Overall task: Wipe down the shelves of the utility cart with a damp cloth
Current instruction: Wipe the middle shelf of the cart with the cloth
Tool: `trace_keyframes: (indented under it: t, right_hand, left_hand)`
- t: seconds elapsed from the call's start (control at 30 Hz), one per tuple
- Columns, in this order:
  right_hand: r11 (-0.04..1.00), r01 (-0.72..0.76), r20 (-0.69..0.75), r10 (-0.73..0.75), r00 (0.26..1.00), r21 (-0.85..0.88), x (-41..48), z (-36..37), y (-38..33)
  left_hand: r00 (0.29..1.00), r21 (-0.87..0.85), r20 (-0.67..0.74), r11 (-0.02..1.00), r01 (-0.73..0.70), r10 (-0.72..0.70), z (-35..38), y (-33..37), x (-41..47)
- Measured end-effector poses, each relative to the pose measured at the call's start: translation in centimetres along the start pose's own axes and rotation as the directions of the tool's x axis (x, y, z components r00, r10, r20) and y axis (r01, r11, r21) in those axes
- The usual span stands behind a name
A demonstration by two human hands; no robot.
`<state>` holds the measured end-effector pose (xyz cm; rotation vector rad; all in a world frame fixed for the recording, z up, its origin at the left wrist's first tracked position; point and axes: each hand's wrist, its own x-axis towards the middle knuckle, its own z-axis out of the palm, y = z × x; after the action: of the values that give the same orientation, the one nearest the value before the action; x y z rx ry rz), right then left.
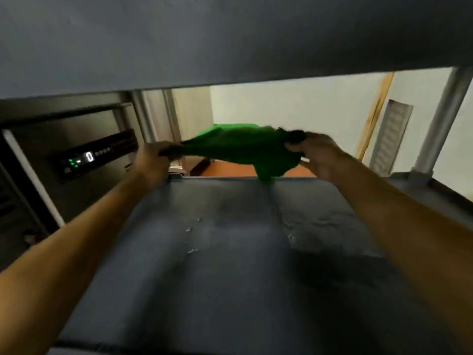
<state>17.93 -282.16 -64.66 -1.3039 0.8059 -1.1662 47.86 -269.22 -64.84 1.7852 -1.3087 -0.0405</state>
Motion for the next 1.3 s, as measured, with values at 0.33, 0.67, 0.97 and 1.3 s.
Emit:
trace_keyframes:
  t: [0.33,0.67,0.97,1.3]
  right_hand:
    - [0.753,-0.248,-0.121,0.221,0.968,-0.610,-4.5,-1.7,10.7]
    - [0.546,-0.019,0.112,0.204,0.973,-0.838,-7.7,-1.6,9.8]
    - [0.410,0.080,0.150,0.143,0.978,-0.909,-11.4,-1.8,9.6]
    - [0.202,0.281,0.279,-0.038,0.960,-0.938,-15.7,-2.7,10.7]
  left_hand:
    - [0.948,0.046,0.128,0.957,0.287,-0.291,4.9,-7.2,-8.5]
    - [0.965,0.400,0.193,0.912,0.086,-0.176,3.6,-7.2,-11.2]
    - [0.957,0.496,0.290,0.855,-0.152,0.001,2.0,-7.4,-14.6]
    - [0.919,0.433,0.387,0.866,-0.250,0.072,-0.2,-7.4,-17.1]
